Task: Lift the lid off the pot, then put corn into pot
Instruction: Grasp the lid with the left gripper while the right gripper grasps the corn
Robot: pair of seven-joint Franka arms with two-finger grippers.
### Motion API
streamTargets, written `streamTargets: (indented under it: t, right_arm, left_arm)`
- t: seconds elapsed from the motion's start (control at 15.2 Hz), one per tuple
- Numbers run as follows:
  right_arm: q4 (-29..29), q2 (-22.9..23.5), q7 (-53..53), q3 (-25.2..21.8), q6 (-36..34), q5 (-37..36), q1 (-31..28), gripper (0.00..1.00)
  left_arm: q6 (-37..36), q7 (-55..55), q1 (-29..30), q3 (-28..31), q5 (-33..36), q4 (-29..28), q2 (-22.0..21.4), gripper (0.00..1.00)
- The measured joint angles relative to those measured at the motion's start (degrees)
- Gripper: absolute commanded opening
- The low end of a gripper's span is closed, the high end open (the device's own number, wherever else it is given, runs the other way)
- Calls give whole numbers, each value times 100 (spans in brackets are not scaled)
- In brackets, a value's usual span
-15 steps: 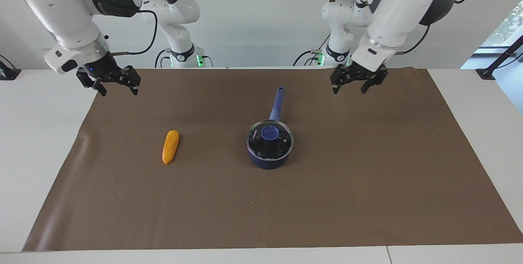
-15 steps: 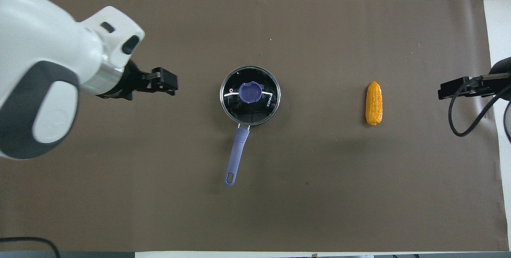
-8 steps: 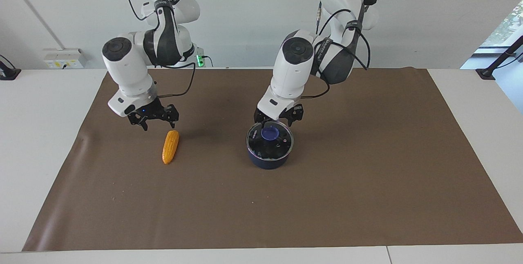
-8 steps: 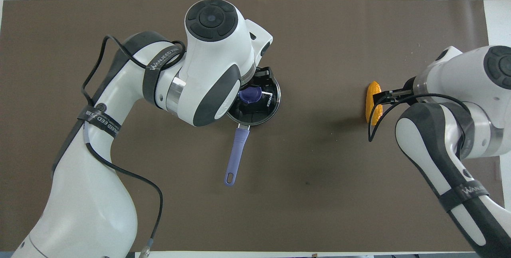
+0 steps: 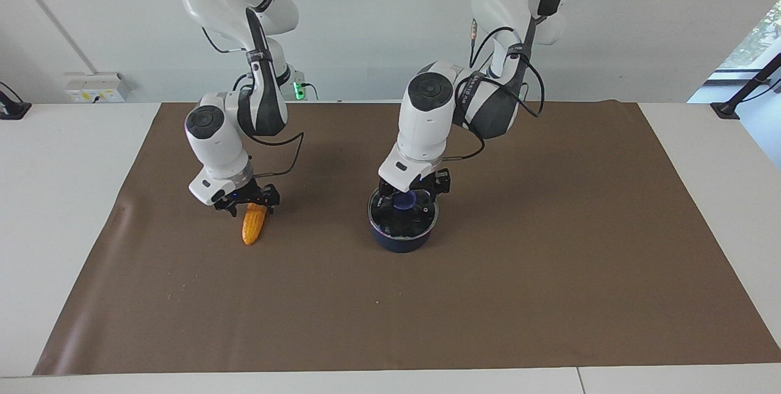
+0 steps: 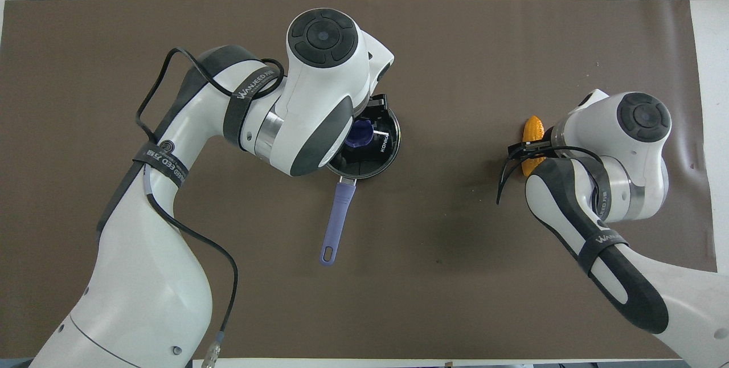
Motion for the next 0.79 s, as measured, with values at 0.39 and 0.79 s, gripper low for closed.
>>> streamTargets:
  t: [0.39, 0.79]
  right_arm:
    - [23, 43, 30, 1, -49, 1, 20, 0]
    - [375, 42, 31, 13, -731, 1, 25, 0]
  left_arm:
    - [65, 7, -2, -3, 0, -6, 75, 100]
    - [139, 13, -37, -11, 0, -8, 87, 99]
